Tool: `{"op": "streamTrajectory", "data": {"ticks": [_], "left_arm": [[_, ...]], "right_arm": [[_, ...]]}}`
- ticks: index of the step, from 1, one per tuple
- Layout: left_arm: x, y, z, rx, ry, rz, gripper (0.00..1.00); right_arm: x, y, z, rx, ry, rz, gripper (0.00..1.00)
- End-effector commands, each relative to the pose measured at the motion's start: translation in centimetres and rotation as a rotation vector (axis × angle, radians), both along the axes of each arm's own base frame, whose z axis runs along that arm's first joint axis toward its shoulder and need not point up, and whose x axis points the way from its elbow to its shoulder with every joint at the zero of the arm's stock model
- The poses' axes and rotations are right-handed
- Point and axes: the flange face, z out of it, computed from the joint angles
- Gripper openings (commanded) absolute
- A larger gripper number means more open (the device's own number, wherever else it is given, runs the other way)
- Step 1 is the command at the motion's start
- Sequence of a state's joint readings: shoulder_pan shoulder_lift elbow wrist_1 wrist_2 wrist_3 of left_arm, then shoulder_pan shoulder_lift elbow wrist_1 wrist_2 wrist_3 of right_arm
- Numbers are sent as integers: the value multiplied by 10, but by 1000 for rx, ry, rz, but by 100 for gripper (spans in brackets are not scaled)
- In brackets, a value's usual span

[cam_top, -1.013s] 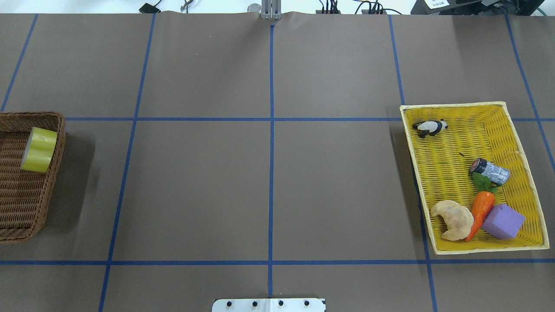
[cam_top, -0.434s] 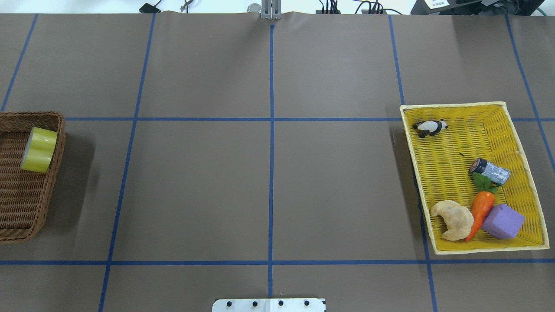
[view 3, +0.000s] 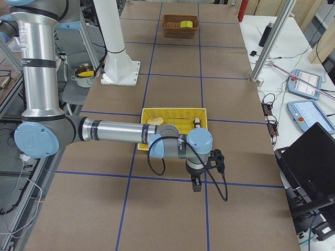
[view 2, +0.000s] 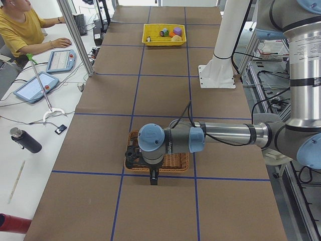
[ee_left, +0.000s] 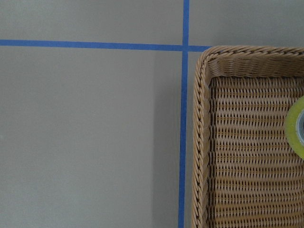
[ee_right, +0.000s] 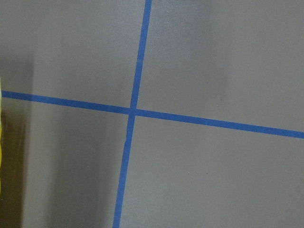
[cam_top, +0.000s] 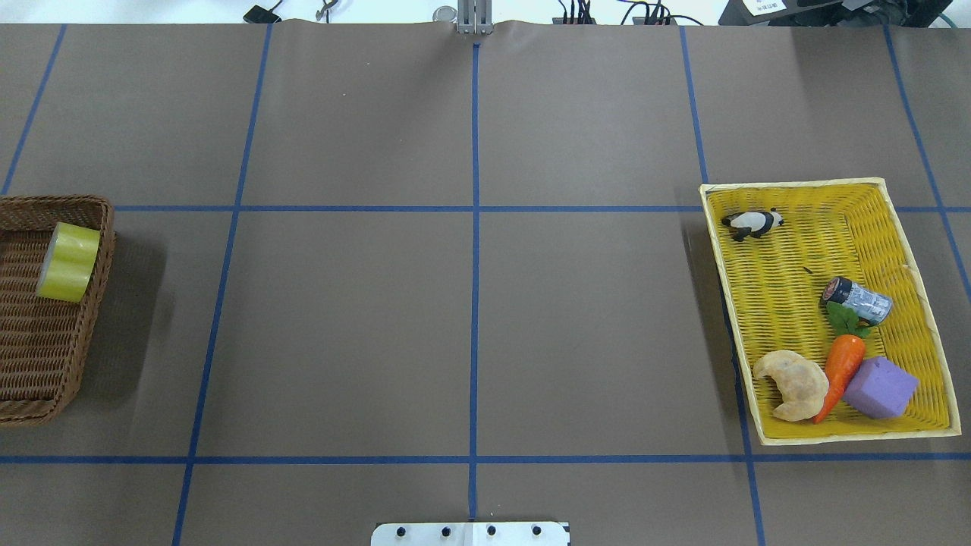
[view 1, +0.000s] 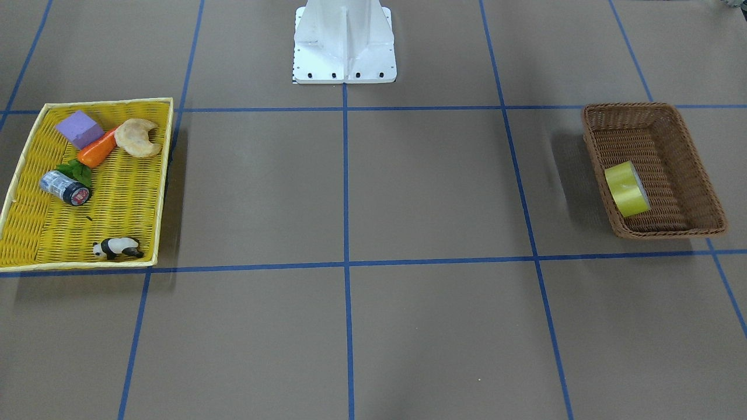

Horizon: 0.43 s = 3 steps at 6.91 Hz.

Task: Move tape to another basket

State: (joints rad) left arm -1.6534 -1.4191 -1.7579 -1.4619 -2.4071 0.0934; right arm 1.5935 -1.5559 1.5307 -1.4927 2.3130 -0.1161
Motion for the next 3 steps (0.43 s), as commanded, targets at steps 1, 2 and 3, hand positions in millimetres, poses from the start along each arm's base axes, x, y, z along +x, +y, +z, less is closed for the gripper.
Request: {"op": "streamTrajectory", "data": {"ticks": [1,2,3], "left_arm": [[0,0,-1,1,0,0,99],[0,-1,-1,3,-1,0,99],[1,-1,-1,3,1,1,99]], "right_arm": [[-7,-1,0,1,1,-15,100],[-9,-2,0,0,3,-17,100],[-9,-2,1,-3,4,-17,100]]}}
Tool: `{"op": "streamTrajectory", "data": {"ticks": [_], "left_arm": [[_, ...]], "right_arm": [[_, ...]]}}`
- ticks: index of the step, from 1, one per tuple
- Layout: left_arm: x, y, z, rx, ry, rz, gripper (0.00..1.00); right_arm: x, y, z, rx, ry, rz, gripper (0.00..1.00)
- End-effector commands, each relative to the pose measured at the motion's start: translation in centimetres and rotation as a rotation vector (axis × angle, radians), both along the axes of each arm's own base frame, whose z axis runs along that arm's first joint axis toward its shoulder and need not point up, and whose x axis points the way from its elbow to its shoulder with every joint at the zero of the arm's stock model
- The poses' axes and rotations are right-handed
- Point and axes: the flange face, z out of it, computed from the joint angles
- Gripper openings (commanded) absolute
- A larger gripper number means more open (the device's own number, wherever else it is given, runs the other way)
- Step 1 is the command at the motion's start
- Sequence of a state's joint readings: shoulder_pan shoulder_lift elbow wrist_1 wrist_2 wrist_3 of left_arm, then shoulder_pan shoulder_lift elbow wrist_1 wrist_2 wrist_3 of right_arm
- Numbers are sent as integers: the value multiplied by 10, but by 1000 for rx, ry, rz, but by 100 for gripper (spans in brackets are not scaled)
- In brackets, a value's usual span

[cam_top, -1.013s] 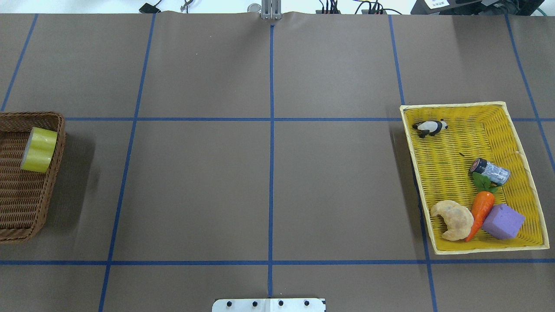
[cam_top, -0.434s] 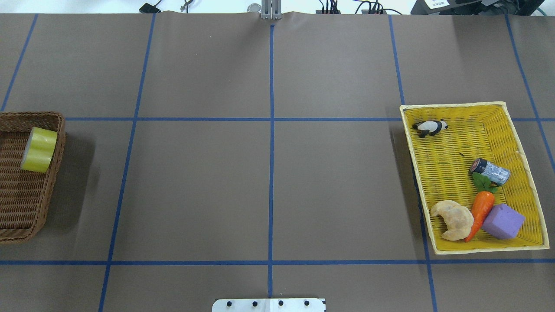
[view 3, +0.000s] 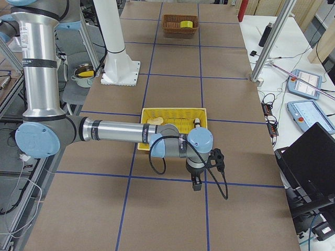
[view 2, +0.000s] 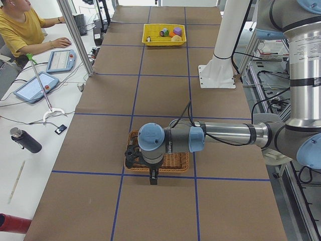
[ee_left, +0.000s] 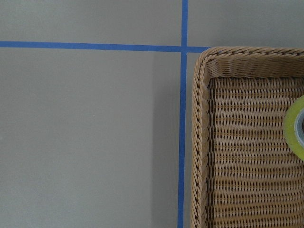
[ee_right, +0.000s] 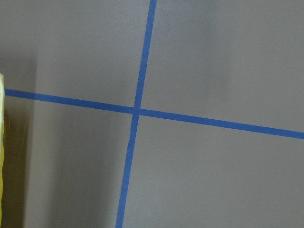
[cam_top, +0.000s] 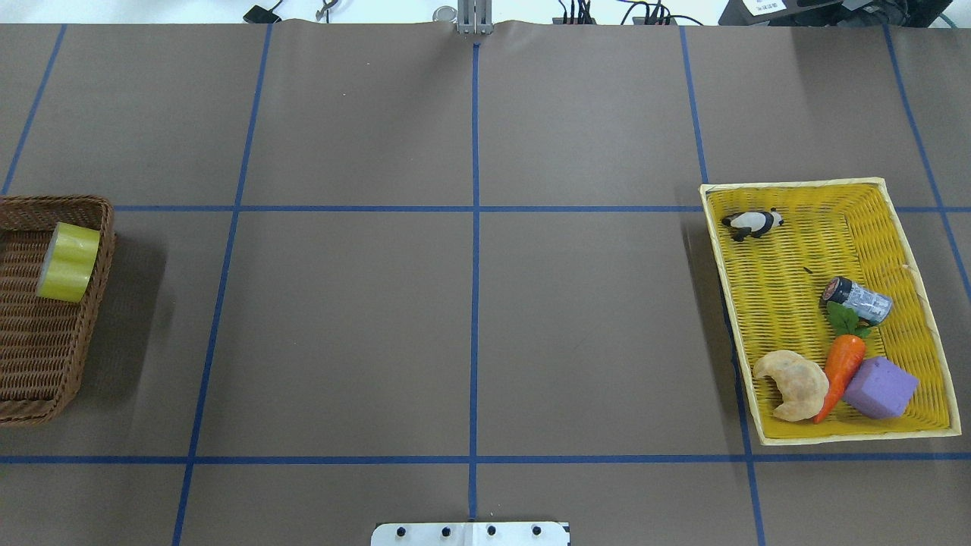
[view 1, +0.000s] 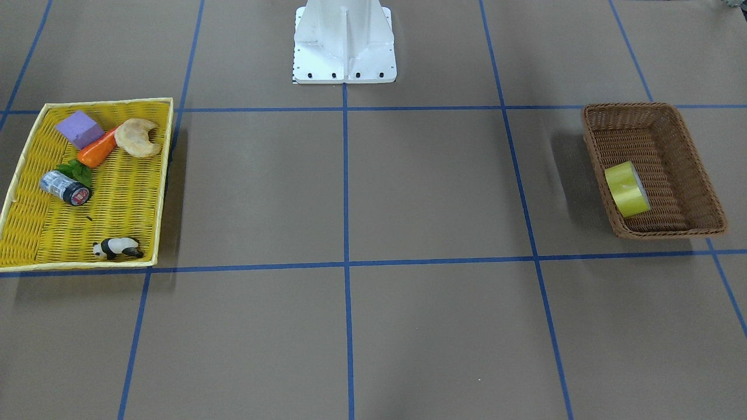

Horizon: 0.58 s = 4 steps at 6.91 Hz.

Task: Move tape to another basket

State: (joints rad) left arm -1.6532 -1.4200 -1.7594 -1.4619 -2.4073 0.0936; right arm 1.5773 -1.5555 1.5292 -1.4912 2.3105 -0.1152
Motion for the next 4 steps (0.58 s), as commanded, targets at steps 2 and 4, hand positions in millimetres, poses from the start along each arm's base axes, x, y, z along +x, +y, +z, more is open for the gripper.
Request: {"op": "streamTrajectory", "data": {"ticks": [2,4], "left_arm": [[0,0,0,2,-1,1,99],[0,0,0,1,1,1,99]], "right_arm": [[-4,0,1,-3,0,-6,100],[-7,-1,1,-3,2,-12,100]]}}
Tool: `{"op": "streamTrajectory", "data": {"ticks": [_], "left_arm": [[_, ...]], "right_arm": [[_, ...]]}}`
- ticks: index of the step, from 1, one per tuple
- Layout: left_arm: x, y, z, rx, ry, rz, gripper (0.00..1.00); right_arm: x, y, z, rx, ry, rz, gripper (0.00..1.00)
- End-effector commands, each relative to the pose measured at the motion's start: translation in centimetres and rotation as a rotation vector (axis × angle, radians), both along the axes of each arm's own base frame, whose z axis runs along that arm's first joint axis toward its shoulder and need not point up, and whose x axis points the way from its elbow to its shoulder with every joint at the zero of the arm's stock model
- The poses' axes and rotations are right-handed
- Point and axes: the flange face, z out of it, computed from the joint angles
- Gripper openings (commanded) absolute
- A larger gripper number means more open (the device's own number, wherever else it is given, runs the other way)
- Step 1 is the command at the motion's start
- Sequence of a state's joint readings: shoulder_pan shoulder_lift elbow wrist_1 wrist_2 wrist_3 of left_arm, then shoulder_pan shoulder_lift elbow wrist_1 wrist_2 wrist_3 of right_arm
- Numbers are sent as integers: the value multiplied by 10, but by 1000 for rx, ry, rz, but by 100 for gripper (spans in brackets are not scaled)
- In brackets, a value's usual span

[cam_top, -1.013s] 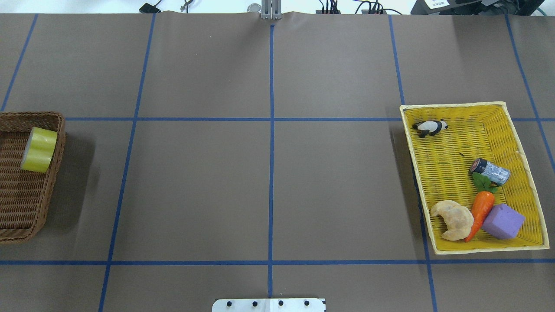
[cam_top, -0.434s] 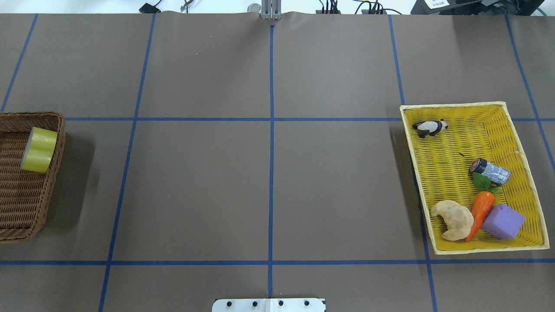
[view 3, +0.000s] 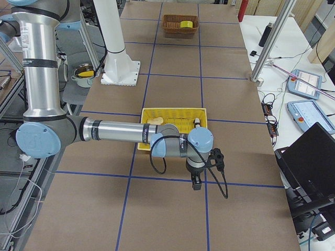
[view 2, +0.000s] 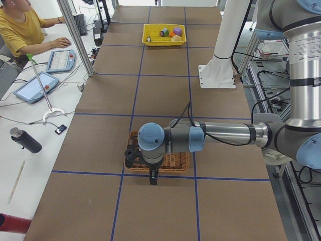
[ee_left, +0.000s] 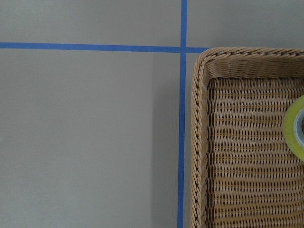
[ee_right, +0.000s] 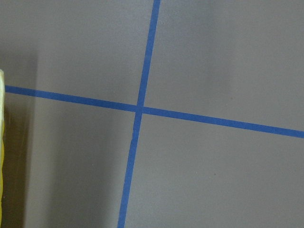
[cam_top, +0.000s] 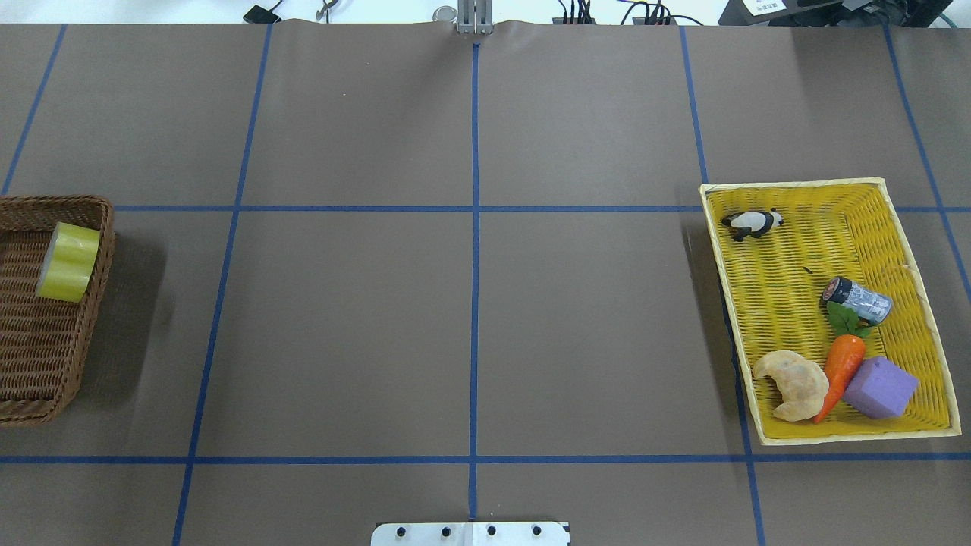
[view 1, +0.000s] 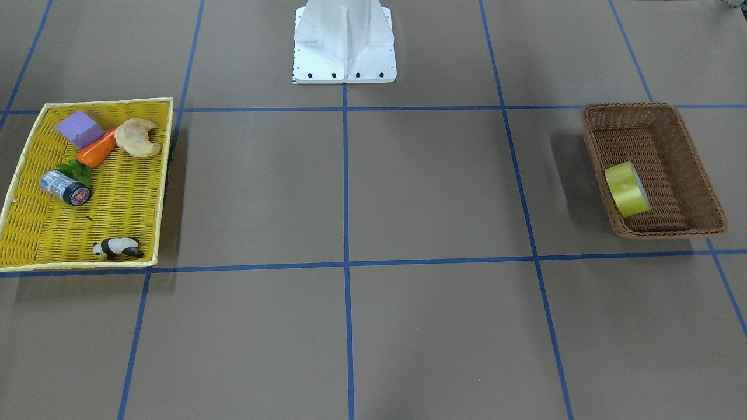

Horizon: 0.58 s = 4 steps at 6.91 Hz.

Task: Move tape to another basket

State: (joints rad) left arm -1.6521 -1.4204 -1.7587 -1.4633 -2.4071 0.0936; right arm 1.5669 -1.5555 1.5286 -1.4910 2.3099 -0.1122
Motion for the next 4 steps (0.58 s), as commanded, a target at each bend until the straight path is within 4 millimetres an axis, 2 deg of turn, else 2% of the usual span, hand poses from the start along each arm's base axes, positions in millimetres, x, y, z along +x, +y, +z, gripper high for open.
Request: {"op": "streamTrajectory", "data": {"ticks": [1,4], "left_arm": [[0,0,0,-1,0,0,99],[0,0,0,-1,1,0,99]], "right_arm": [[-3,0,0,-1,1,-5,100],[-5,0,1,0,1,-12,100]]}}
